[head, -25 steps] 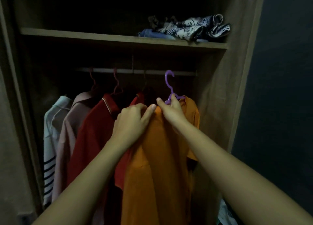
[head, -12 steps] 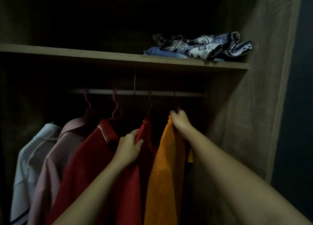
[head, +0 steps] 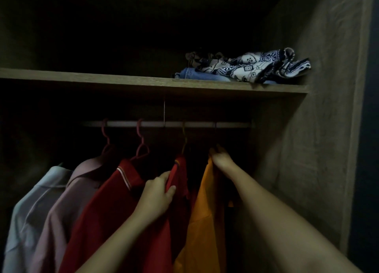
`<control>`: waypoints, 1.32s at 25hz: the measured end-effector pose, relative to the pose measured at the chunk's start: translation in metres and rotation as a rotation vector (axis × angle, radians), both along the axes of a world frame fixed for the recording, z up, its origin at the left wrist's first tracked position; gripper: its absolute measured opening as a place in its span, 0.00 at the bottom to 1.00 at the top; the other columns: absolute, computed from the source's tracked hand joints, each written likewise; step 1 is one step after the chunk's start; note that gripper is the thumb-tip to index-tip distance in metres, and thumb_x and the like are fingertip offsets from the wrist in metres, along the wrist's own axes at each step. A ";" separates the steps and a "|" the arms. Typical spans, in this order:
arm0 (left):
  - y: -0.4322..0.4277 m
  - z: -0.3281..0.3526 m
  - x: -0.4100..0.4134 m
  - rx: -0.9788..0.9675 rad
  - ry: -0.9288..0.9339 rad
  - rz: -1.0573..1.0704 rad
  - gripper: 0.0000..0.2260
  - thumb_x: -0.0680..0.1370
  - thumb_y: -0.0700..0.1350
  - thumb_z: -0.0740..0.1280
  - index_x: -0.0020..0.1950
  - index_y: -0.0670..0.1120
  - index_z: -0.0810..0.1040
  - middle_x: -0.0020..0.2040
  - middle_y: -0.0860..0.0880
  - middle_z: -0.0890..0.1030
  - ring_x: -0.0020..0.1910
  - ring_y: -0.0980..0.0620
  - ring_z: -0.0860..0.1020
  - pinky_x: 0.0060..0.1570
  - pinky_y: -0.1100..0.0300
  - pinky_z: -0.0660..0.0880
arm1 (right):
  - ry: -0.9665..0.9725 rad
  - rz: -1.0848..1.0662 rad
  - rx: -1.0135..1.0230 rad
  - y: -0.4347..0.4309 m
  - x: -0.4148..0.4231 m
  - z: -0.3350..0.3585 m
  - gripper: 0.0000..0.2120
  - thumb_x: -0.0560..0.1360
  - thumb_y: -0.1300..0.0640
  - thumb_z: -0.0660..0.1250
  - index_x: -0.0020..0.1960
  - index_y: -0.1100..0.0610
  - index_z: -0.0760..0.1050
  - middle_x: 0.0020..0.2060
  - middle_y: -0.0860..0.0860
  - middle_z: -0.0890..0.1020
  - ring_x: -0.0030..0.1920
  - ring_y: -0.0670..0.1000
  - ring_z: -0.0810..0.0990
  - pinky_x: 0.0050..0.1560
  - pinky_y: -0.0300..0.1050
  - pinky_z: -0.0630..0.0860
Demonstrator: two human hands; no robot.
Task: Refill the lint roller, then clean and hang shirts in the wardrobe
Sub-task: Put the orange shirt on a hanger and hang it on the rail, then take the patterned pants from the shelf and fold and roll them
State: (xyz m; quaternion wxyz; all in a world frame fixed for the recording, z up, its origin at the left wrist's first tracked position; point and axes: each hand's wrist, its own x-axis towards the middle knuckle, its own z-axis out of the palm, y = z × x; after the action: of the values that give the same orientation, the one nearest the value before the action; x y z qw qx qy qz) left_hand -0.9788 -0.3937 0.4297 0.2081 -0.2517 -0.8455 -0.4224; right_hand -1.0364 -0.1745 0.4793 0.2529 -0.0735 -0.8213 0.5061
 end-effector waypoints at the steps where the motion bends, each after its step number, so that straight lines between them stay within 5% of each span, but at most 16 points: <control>1: 0.001 0.001 0.001 -0.009 0.006 0.005 0.20 0.77 0.40 0.65 0.69 0.45 0.70 0.55 0.47 0.81 0.53 0.53 0.80 0.56 0.62 0.75 | -0.003 0.009 0.006 0.001 -0.001 0.001 0.24 0.81 0.53 0.54 0.74 0.59 0.56 0.73 0.59 0.62 0.72 0.58 0.62 0.71 0.47 0.60; 3: 0.002 0.002 0.003 -0.033 0.018 0.019 0.20 0.77 0.40 0.65 0.70 0.45 0.70 0.55 0.46 0.81 0.53 0.51 0.80 0.56 0.60 0.76 | -0.005 0.007 0.027 0.002 -0.005 0.002 0.23 0.80 0.54 0.54 0.74 0.59 0.57 0.71 0.59 0.65 0.70 0.59 0.66 0.69 0.50 0.63; 7: 0.001 0.003 0.008 -0.057 0.020 0.051 0.20 0.77 0.41 0.65 0.70 0.44 0.69 0.56 0.45 0.81 0.54 0.49 0.80 0.57 0.59 0.75 | 0.023 0.007 -0.074 0.003 -0.003 -0.004 0.21 0.79 0.54 0.56 0.70 0.59 0.65 0.52 0.56 0.77 0.48 0.53 0.77 0.49 0.47 0.73; 11: 0.002 0.010 0.022 -0.339 0.132 0.240 0.17 0.79 0.48 0.62 0.66 0.44 0.70 0.55 0.45 0.80 0.55 0.44 0.79 0.52 0.55 0.73 | 0.008 -0.103 0.173 0.010 0.018 -0.007 0.23 0.79 0.46 0.57 0.68 0.58 0.68 0.64 0.59 0.74 0.64 0.60 0.72 0.65 0.50 0.69; 14: 0.004 0.032 0.051 -0.360 0.382 0.294 0.19 0.80 0.52 0.59 0.65 0.43 0.71 0.55 0.45 0.80 0.52 0.44 0.80 0.47 0.53 0.77 | 0.275 -0.219 0.393 0.005 0.053 0.003 0.21 0.77 0.48 0.60 0.66 0.57 0.70 0.60 0.58 0.75 0.60 0.57 0.74 0.60 0.43 0.70; 18: 0.010 0.087 0.079 -0.027 0.887 0.104 0.18 0.76 0.47 0.59 0.58 0.38 0.79 0.49 0.43 0.84 0.46 0.47 0.83 0.46 0.60 0.76 | 0.811 -0.208 0.579 -0.014 0.124 0.041 0.12 0.74 0.55 0.62 0.55 0.59 0.74 0.48 0.50 0.73 0.48 0.46 0.73 0.51 0.37 0.70; 22: 0.027 0.164 0.072 -0.048 0.986 0.148 0.24 0.77 0.52 0.56 0.65 0.39 0.74 0.61 0.41 0.79 0.62 0.44 0.77 0.58 0.53 0.74 | 1.054 -0.413 0.804 -0.005 0.168 0.118 0.13 0.72 0.54 0.61 0.52 0.60 0.73 0.47 0.55 0.73 0.48 0.52 0.73 0.52 0.43 0.70; 27: 0.052 0.191 0.036 -0.472 0.923 0.393 0.32 0.78 0.61 0.48 0.65 0.40 0.74 0.64 0.41 0.77 0.64 0.43 0.75 0.62 0.46 0.70 | 0.630 -0.550 0.939 0.013 0.181 0.192 0.25 0.73 0.41 0.62 0.65 0.54 0.67 0.61 0.56 0.69 0.62 0.56 0.69 0.63 0.52 0.65; 33: 0.052 0.190 0.029 -0.440 1.037 0.435 0.31 0.77 0.61 0.50 0.63 0.39 0.76 0.60 0.40 0.79 0.60 0.43 0.78 0.57 0.48 0.74 | -0.092 -0.422 1.008 0.027 0.153 0.235 0.50 0.61 0.23 0.59 0.75 0.46 0.49 0.74 0.58 0.59 0.72 0.61 0.59 0.71 0.59 0.58</control>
State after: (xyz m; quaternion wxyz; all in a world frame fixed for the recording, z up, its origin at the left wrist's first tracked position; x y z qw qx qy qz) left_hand -0.9501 -0.3422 0.6197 0.6177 -0.2834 -0.7335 -0.0078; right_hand -0.8834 -0.1471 0.7147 0.3167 -0.1284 -0.9397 -0.0158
